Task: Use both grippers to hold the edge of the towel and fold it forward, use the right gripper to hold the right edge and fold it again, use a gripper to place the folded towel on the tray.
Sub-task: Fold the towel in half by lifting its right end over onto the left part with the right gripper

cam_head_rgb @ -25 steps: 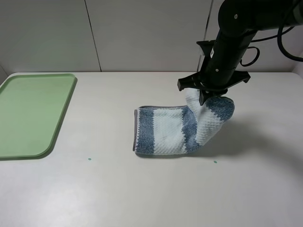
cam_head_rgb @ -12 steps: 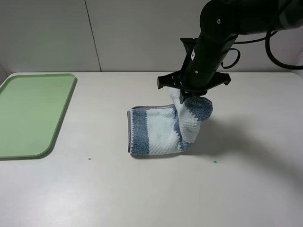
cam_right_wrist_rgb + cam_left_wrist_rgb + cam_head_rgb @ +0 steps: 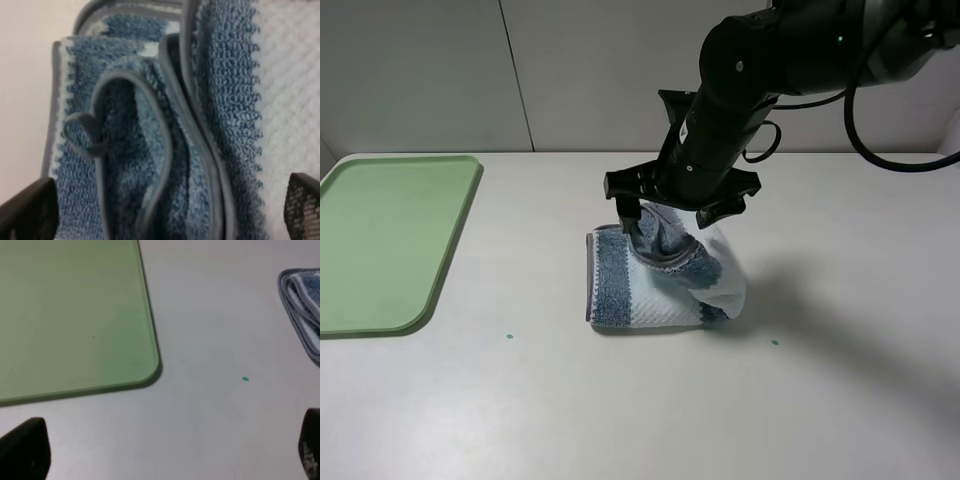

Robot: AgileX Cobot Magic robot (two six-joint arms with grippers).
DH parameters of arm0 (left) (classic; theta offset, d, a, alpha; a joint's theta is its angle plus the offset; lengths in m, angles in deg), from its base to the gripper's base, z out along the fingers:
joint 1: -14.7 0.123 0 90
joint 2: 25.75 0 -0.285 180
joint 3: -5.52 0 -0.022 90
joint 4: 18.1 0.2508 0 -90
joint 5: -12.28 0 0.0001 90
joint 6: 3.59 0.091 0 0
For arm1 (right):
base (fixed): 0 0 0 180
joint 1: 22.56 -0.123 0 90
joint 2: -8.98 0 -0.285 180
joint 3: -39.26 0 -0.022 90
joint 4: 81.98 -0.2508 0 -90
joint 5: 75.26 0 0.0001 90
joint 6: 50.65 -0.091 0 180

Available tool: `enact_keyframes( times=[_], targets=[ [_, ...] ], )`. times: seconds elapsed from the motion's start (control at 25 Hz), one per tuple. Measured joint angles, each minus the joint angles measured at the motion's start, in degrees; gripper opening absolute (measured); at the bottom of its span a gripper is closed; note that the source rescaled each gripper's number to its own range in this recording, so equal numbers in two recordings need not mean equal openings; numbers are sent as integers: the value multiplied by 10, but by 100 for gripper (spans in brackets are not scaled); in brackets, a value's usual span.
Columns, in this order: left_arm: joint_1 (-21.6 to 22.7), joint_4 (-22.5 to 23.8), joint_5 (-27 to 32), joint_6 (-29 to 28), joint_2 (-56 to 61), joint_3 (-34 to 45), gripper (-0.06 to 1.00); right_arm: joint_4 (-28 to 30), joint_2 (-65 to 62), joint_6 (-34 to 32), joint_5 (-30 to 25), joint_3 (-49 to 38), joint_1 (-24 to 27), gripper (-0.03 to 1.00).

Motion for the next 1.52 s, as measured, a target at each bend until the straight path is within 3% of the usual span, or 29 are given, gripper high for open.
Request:
enact_keyframes(
  times=[0.32,0.48,0.68,1.0,1.24,1.52],
  targets=[
    [0,0,0,0,0,0,99,25,-25,2,-5,0,0,100],
    [0,0,0,0,0,0,99,57,-55,2,-42,0,11,100],
    [0,0,0,0,0,0,99,125,-62,-1,-112,-1,35,100],
    [0,0,0,0,0,0,99,233,-28,-22,-163,-1,68,100],
    [0,0,0,0,0,0,99,199,-9,-20,-195,-1,73,100],
    [0,0,0,0,0,0,99,102,2,5,-148,-1,51,100]
  ],
)
